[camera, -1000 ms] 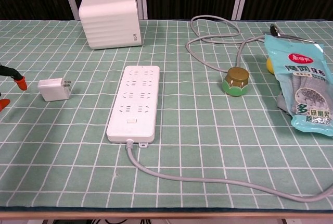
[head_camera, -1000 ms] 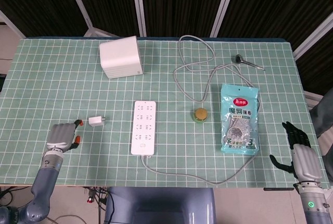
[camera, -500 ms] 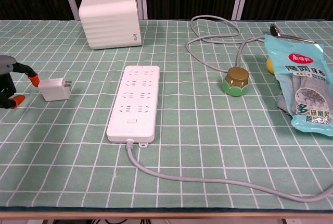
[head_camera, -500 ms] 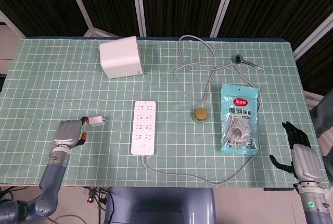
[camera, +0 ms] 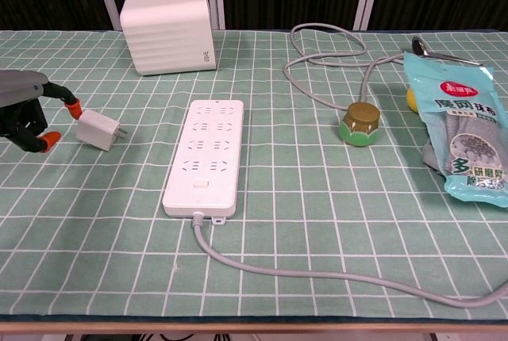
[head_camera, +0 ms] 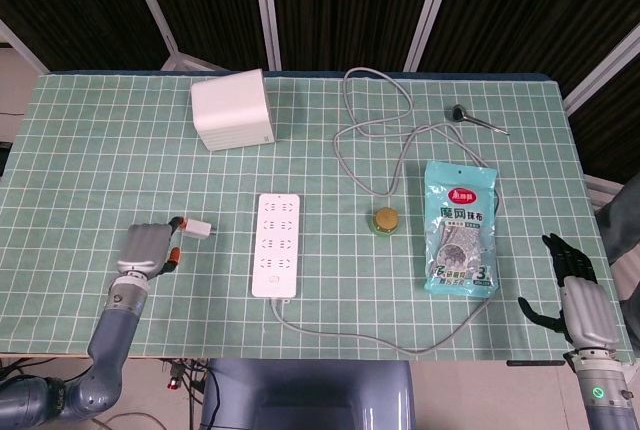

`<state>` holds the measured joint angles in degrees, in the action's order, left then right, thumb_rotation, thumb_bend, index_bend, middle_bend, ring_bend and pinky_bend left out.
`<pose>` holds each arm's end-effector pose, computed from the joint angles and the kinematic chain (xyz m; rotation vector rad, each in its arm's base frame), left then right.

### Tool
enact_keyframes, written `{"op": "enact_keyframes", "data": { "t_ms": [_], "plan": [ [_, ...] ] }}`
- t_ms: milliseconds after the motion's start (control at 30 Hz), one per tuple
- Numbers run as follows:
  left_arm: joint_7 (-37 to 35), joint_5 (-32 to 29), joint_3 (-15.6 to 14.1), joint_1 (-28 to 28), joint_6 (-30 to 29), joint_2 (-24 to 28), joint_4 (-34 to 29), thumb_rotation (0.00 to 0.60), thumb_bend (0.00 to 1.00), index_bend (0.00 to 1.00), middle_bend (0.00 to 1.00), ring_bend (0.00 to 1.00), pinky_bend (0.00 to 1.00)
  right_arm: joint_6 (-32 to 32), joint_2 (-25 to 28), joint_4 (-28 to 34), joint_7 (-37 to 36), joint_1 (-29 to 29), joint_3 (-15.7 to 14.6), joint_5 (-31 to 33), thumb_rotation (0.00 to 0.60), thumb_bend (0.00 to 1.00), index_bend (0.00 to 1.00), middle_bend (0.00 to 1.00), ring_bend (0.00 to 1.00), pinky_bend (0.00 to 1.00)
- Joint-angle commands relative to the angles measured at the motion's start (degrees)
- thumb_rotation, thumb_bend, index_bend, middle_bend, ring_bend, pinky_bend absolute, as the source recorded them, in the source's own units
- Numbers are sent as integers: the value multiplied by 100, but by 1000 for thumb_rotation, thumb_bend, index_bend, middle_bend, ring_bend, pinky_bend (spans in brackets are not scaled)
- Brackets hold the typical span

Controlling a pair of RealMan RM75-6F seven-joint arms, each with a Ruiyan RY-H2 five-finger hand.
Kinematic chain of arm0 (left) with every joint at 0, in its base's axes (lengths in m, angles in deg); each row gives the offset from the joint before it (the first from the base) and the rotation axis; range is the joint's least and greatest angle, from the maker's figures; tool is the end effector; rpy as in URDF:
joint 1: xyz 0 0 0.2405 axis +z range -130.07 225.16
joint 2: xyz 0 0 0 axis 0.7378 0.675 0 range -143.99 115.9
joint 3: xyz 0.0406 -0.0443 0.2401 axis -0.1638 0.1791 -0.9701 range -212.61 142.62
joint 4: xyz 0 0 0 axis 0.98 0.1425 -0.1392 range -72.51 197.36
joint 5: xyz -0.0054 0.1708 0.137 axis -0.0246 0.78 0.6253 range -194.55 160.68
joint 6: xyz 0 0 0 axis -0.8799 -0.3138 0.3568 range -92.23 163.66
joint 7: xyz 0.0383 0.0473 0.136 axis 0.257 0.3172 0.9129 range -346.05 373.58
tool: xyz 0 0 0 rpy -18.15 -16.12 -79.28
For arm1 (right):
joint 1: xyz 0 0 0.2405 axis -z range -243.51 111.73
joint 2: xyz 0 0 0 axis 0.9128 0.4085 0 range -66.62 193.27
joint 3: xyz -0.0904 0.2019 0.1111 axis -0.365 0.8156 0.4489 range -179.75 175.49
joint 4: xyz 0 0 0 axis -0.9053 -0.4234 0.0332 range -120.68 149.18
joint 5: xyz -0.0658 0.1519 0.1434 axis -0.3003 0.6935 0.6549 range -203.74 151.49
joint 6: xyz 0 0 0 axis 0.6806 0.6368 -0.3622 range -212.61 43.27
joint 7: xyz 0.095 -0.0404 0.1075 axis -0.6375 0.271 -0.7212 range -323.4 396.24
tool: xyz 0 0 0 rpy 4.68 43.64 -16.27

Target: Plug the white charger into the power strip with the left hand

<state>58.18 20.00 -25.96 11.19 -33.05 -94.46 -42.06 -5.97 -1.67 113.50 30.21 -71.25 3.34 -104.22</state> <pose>-0.1886 0.2981 0.0167 -1.6182 -1.0775 -0.5276 -0.2976 -0.1949 0.1278 1.2302 -1.1987 0.9957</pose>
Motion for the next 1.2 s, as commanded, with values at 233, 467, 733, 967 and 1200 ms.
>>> {"op": "enact_keyframes", "data": {
  "t_ms": [233,467,733,967,1200],
  "plan": [
    [188,-46,35,-249,-58,-111,-132,600,483,287,872,791,788,5,4,3,-18,2,-5,-21,600,340,0,0,0,0],
    [146,52,44,-306,-205,-185,-218,600,440,290,849,770,783,4,11,6,-26,1,-7,-29,600,340,0,0,0,0],
    [-154,456,46,-191,-500,-130,-200,600,152,277,332,258,366,6,9,9,-29,3,-7,-27,600,340,0,0,0,0],
    [-290,338,180,-218,-412,-14,-78,600,203,341,325,165,225,1,11,19,-37,4,-9,-24,600,340,0,0,0,0],
    [-237,-74,245,-451,56,-104,351,600,228,377,338,165,208,-17,14,18,-41,-2,-7,-9,600,340,0,0,0,0]
  ]
}}
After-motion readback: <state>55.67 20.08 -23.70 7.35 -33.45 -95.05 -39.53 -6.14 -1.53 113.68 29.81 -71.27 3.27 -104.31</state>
